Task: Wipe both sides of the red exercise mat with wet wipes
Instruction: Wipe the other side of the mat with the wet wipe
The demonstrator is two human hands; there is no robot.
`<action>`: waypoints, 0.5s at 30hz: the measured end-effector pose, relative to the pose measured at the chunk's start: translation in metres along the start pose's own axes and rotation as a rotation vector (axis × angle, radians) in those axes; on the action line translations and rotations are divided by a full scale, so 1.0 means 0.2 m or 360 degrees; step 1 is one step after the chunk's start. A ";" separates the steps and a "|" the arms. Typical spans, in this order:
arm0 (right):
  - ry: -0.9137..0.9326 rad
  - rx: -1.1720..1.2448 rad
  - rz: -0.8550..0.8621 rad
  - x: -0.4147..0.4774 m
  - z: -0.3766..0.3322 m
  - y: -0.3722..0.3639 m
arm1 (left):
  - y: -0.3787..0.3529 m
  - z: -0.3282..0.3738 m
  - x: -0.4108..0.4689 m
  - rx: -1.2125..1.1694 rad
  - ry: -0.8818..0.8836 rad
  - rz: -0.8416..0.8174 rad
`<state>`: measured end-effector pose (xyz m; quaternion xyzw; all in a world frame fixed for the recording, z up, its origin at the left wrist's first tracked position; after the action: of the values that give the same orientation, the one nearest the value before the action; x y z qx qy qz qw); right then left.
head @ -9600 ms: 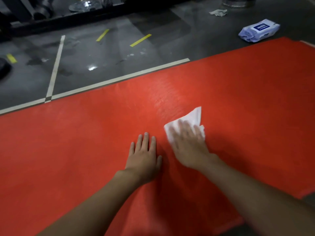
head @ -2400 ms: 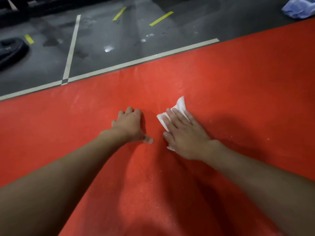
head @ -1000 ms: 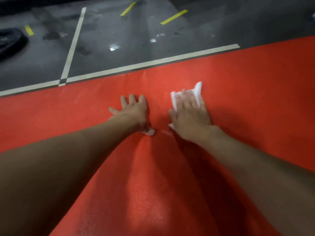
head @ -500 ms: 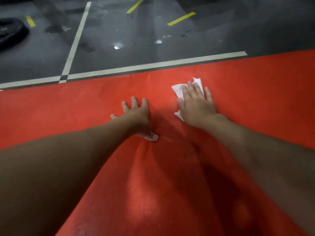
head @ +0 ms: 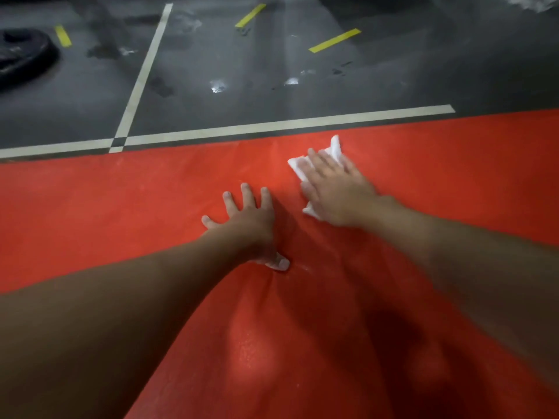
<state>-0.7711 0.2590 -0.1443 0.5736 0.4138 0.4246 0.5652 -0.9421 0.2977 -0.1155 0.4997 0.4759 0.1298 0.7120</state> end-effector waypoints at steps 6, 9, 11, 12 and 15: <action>-0.0369 0.0137 0.0062 0.14 0.04 -0.01 | -0.02 0.00 0.02 -0.0031 -0.0008 -0.0004; -0.0058 0.0042 -0.0019 0.21 0.04 -0.01 | -0.02 0.00 0.03 -0.0037 -0.0014 0.0005; -0.0371 0.0159 -0.0068 0.25 0.17 0.02 | -0.03 0.00 0.03 -0.0042 -0.0012 -0.0002; -0.0556 0.0213 -0.0050 0.27 0.21 0.03 | -0.03 0.00 0.03 -0.0039 -0.0013 -0.0005; -0.0236 0.0051 0.0028 0.35 -0.02 0.04 | -0.03 0.00 0.04 -0.0056 -0.0009 -0.0006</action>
<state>-0.7540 0.3259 -0.1344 0.6160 0.3724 0.3793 0.5814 -0.9398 0.2996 -0.1248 0.4866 0.4725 0.1352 0.7223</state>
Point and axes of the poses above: each hand's wrist, its own x-axis towards the middle knuckle, its own y-axis out of the back of the hand, z = x × y, the point moved 5 cm from there along x, towards the middle knuckle, and after that the axes turned 4 degrees about z, right-handed, at the moved point
